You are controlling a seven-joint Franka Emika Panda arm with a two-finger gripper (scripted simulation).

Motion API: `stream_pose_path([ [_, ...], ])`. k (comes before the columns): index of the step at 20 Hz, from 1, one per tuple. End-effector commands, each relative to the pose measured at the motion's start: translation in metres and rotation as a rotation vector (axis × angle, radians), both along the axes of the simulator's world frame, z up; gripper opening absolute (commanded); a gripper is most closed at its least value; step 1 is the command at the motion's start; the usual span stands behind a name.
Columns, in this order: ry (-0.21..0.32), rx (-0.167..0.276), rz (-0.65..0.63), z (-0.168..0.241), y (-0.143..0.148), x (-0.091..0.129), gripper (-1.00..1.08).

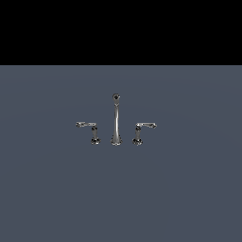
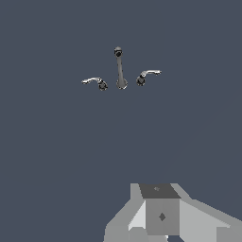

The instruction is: Turn on the faucet by rotating a designated handle.

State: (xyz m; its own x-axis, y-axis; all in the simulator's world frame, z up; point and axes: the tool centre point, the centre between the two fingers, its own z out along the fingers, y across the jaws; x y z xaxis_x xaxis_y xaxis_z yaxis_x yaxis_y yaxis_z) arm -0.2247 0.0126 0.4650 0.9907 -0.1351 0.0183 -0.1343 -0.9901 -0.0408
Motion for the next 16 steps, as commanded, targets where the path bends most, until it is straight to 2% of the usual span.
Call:
stream_pose_path([
  [1, 0.002, 0.000, -0.048, -0.013, 0.003, 0.010, -1.00],
  [16, 0.015, 0.000, -0.436, -0.114, 0.011, 0.092, -1.00],
])
